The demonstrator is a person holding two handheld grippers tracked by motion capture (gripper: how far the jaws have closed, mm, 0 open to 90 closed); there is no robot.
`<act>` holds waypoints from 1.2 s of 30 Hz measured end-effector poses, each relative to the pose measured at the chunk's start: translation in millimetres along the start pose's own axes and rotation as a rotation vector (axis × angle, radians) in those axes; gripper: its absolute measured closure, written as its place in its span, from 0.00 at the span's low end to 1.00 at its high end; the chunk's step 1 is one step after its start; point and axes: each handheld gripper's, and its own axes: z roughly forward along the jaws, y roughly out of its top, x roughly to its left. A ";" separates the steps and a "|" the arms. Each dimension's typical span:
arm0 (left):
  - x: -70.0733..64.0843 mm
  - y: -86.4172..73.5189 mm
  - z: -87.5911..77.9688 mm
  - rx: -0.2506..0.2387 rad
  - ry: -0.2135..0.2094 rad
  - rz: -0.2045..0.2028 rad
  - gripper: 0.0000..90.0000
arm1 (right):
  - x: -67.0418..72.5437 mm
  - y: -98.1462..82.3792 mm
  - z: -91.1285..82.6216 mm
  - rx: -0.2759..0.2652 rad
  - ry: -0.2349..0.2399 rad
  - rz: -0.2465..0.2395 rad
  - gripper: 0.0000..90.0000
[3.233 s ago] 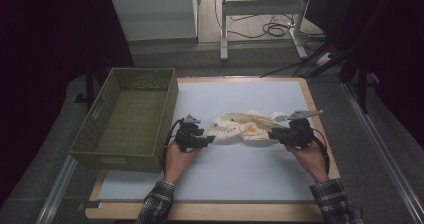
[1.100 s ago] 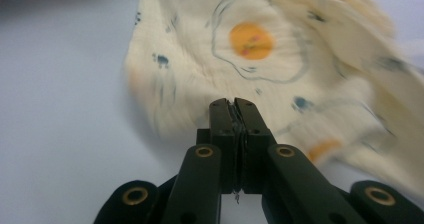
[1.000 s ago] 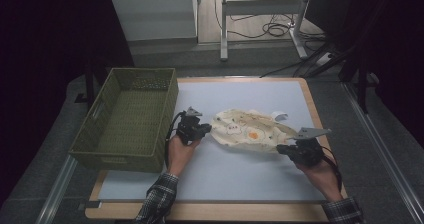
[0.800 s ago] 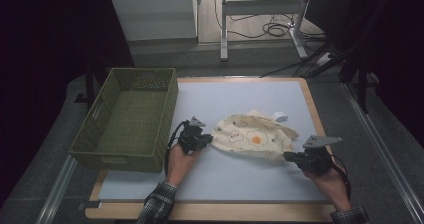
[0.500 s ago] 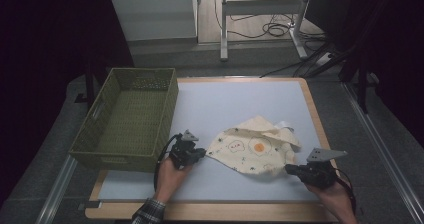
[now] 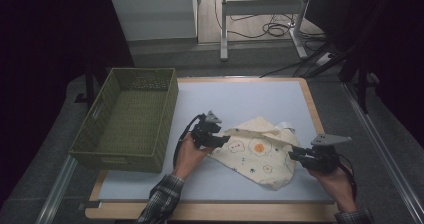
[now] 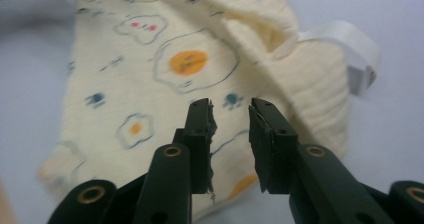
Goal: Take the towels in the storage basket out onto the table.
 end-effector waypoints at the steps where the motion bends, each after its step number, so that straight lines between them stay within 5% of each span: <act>1: -0.5 6.8 5.5 0.004 -0.005 0.013 0.49 | -3.0 2.2 2.9 0.001 -0.008 0.005 0.75; 10: -9.5 37.8 60.3 0.063 -0.008 0.108 0.44 | -17.8 15.1 29.0 0.038 -0.078 -0.037 0.63; 12: -10.8 38.3 69.4 0.077 0.022 0.120 0.52 | -19.5 14.9 34.6 0.052 -0.097 -0.049 0.65; 14: -9.0 38.4 74.0 0.083 0.029 0.115 0.67 | -20.9 14.8 38.0 0.063 -0.151 -0.065 0.78; 17: -1.5 37.4 74.0 0.051 0.053 0.064 0.91 | -25.1 16.4 39.5 0.052 -0.166 -0.064 0.97; 21: 15.3 35.5 60.5 0.008 0.087 -0.003 0.95 | -30.4 25.2 38.1 0.041 -0.178 -0.056 0.98; 30: 54.4 22.6 30.1 -0.023 0.178 -0.139 0.95 | -53.6 69.4 47.1 0.008 -0.202 -0.034 0.95; 32: 64.5 15.9 31.2 0.011 0.212 -0.194 0.84 | -59.8 78.2 55.3 0.025 -0.218 -0.020 0.84; 36: 75.3 3.9 29.6 0.028 0.218 -0.220 0.72 | -66.3 84.0 62.3 0.044 -0.234 0.001 0.79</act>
